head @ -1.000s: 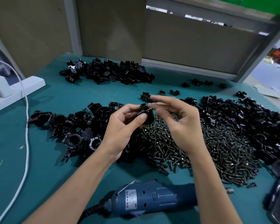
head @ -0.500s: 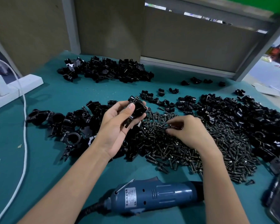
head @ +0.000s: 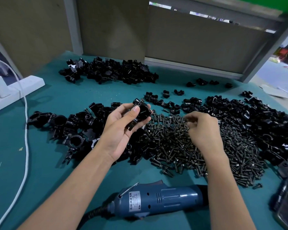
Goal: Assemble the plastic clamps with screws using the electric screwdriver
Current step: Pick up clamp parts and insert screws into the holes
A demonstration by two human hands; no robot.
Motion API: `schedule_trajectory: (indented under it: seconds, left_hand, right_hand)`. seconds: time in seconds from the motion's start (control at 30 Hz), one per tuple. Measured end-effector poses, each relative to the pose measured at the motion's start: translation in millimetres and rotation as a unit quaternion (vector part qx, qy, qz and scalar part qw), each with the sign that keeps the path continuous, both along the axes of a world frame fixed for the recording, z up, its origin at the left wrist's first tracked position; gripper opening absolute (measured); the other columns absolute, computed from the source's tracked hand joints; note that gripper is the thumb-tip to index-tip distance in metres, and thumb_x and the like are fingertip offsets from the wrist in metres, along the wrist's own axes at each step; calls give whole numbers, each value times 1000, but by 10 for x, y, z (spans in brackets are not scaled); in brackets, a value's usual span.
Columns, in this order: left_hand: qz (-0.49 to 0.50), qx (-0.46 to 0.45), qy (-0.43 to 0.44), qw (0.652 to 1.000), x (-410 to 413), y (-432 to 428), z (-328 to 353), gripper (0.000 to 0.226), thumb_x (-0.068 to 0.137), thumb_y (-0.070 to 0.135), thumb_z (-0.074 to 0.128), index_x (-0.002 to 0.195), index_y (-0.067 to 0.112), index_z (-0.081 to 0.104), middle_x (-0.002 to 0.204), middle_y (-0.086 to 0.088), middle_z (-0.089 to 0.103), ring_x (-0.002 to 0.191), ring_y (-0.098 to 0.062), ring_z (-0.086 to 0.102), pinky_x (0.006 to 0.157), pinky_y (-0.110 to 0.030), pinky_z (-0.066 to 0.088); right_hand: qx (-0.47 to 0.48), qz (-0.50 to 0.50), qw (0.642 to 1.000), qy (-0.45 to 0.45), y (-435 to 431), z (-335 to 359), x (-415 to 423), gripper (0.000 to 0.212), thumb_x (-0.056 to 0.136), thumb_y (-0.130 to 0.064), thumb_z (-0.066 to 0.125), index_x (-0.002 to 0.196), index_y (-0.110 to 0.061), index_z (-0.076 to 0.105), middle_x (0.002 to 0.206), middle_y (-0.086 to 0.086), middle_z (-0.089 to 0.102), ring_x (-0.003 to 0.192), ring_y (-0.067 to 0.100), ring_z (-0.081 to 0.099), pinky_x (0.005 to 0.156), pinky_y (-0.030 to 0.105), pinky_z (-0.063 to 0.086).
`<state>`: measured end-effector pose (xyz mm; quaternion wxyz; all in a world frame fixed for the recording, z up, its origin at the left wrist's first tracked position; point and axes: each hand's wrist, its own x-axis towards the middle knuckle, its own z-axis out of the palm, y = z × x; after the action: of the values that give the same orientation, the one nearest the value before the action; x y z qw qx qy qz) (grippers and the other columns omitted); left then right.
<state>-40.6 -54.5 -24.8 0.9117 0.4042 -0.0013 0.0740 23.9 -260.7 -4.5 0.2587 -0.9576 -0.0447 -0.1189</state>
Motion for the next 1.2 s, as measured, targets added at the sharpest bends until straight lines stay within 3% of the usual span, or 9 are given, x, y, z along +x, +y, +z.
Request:
schedule_trajectory:
  seconds: [0.1, 0.17, 0.23, 0.37, 0.57, 0.8, 0.93, 1.07, 1.2]
  left_hand:
    - [-1, 1, -2, 1000, 0, -1, -5, 23, 85, 11, 61, 104, 0, 55, 116, -24, 68, 116, -39, 63, 84, -34, 59]
    - [-1, 1, -3, 1000, -1, 0, -6, 23, 85, 11, 61, 104, 0, 55, 116, -24, 68, 117, -39, 62, 84, -34, 59]
    - [0, 2, -4, 1000, 3, 3, -5, 21, 85, 11, 61, 102, 0, 56, 116, -24, 68, 117, -39, 62, 84, -34, 59]
    - [0, 4, -4, 1000, 8, 3, -2, 19, 85, 12, 61, 100, 1, 56, 118, -26, 67, 118, -40, 61, 84, -34, 59]
    - [-1, 10, -5, 1000, 3, 12, -9, 18, 84, 13, 62, 99, 2, 58, 113, -21, 71, 117, -39, 62, 83, -32, 58]
    - [-1, 7, -7, 1000, 6, 7, -10, 20, 85, 12, 61, 101, 0, 55, 111, -20, 71, 116, -37, 63, 83, -32, 59]
    - [2, 7, -4, 1000, 9, 7, -5, 21, 85, 12, 61, 102, 0, 55, 109, -18, 72, 114, -35, 65, 82, -31, 59]
    - [2, 12, -5, 1000, -1, 7, -1, 20, 86, 12, 60, 101, 0, 55, 110, -19, 72, 114, -35, 65, 82, -31, 59]
    - [4, 13, -1, 1000, 0, 9, 3, 23, 85, 12, 61, 103, 0, 55, 115, -22, 70, 116, -36, 63, 82, -32, 59]
  right_hand:
    - [-20, 23, 999, 11, -43, 44, -22, 20, 87, -5, 68, 97, -22, 72, 102, -2, 65, 84, 18, 62, 69, 29, 53]
    - [-30, 79, 990, 109, -4, 84, -61, 18, 82, -17, 76, 78, -32, 66, 86, -15, 62, 75, 8, 60, 61, 18, 44]
    - [-92, 111, 973, 179, 48, 60, -82, 18, 78, -25, 81, 78, -34, 65, 84, -17, 61, 79, 7, 58, 70, 23, 49]
    - [-142, 79, 973, 162, 138, 24, -93, 15, 76, -24, 83, 86, -27, 72, 93, -5, 67, 86, 17, 63, 83, 40, 56]
    - [-150, 54, 979, 128, 193, -45, -97, 20, 80, -11, 73, 74, -29, 68, 82, -3, 68, 76, 20, 65, 71, 36, 58]
    - [-65, 80, 990, 99, 131, -38, -50, 13, 86, -11, 71, 86, -24, 68, 80, -8, 63, 74, 9, 61, 72, 32, 57]
    - [-123, 134, 978, 101, 221, -50, -104, 46, 81, 3, 69, 118, -24, 66, 91, -2, 64, 82, 16, 63, 78, 39, 58]
    - [-160, 143, 974, 72, 269, -59, -135, 45, 77, 10, 58, 108, -20, 69, 84, 4, 68, 75, 24, 65, 66, 41, 59]
    - [-138, 141, 976, 96, 243, -59, -131, 40, 82, 6, 58, 107, -23, 70, 86, 0, 67, 80, 22, 65, 71, 40, 59]
